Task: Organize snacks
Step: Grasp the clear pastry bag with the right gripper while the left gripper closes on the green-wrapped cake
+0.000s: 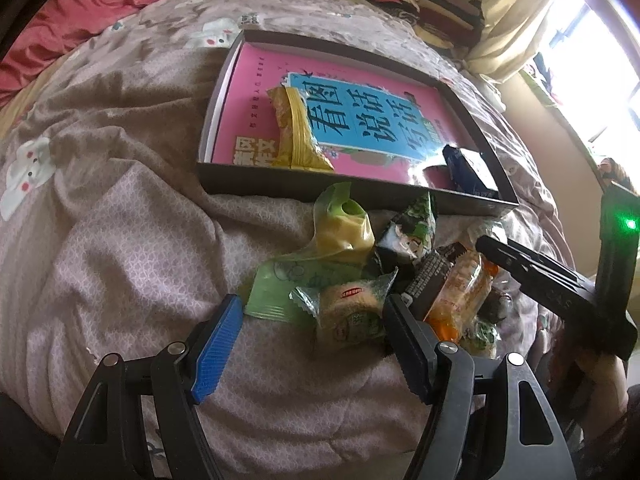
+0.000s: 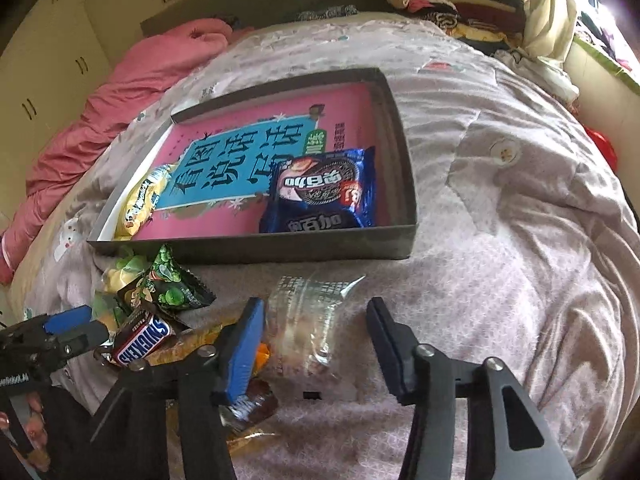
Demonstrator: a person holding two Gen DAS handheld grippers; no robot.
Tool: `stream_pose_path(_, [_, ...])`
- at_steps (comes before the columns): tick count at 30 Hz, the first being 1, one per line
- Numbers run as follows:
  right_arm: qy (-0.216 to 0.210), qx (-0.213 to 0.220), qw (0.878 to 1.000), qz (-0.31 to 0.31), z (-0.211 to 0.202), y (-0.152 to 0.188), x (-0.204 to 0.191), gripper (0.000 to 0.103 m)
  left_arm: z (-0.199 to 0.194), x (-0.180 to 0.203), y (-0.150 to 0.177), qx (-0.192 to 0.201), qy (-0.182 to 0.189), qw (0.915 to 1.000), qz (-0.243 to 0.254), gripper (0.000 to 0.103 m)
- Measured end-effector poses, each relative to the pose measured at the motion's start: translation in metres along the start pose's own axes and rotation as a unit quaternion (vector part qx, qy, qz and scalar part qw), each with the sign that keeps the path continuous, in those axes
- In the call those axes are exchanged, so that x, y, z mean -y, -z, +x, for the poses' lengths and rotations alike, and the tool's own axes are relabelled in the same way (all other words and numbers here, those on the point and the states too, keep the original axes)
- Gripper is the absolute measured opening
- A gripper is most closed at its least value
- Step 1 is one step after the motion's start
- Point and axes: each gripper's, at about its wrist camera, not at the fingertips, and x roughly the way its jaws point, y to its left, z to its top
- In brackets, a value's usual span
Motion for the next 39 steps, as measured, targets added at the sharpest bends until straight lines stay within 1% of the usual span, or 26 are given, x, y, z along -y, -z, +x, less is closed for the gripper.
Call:
stream_pose_path(1, [-0.002,-0.001,1.0,-0.002,0.001,0.0,-0.002,0.042,0.0,0.0,0.001,0.0,-0.001,1.0,0.0,0.074])
stream_pose_path(4, [0.0,0.001,1.0,-0.01,0.002,0.0,-0.006,0.039,0.0,-0.001,0.0,-0.001,0.001,1.0,-0.003,0.074])
stream_pose_path(6, [-0.006,0.005,1.0,-0.002,0.001,0.001,-0.005,0.038,0.0,-0.002,0.0,-0.001,0.004,1.0,-0.007,0.073])
stream_pose_path(7, [-0.011,0.006,1.0,0.004,0.001,0.001,-0.003,0.037,0.0,-0.003,0.001,0.0,0.003,1.0,-0.007,0.071])
stream_pose_path(9, [-0.014,0.01,1.0,0.01,0.0,0.001,-0.002,0.037,0.0,-0.003,0.001,0.001,0.002,1.0,-0.009,0.068])
stream_pose_path(11, [-0.015,0.014,1.0,0.009,-0.001,0.001,-0.002,0.037,0.001,-0.001,0.0,-0.002,0.007,0.9999,-0.009,0.061])
stream_pose_path(13, [-0.013,0.02,1.0,0.007,-0.004,0.001,-0.003,0.037,0.003,0.003,0.001,-0.004,0.004,1.0,-0.006,0.06])
stream_pose_path(17, [-0.017,0.023,1.0,0.012,-0.006,0.002,0.0,0.037,0.006,0.005,0.0,-0.011,0.009,0.9999,-0.006,0.054])
stream_pose_path(26, [-0.021,0.025,0.999,0.01,-0.006,0.002,0.0,0.037,0.016,0.007,-0.002,-0.018,0.009,0.9997,-0.016,0.053])
stream_pose_path(29, [-0.022,0.029,0.999,0.007,-0.008,0.001,-0.001,0.036,0.019,0.006,-0.003,-0.019,0.018,0.9994,-0.023,0.046])
stream_pose_path(30, [-0.022,0.032,0.999,0.006,-0.009,0.001,-0.001,0.036,0.019,0.007,-0.003,-0.02,0.019,0.9994,-0.022,0.045])
stream_pose_path(31, [-0.021,0.036,0.999,0.004,-0.011,0.001,-0.001,0.036,0.018,0.008,-0.003,-0.019,0.019,0.9994,-0.02,0.04])
stream_pose_path(35, [-0.022,0.052,0.998,0.005,-0.02,0.0,0.001,0.036,0.014,0.008,-0.003,-0.015,0.022,0.9995,-0.015,0.038])
stream_pose_path(39, [-0.025,0.063,0.998,0.014,-0.025,-0.003,0.005,0.036,0.007,0.005,-0.004,-0.012,0.027,0.9994,-0.018,0.037])
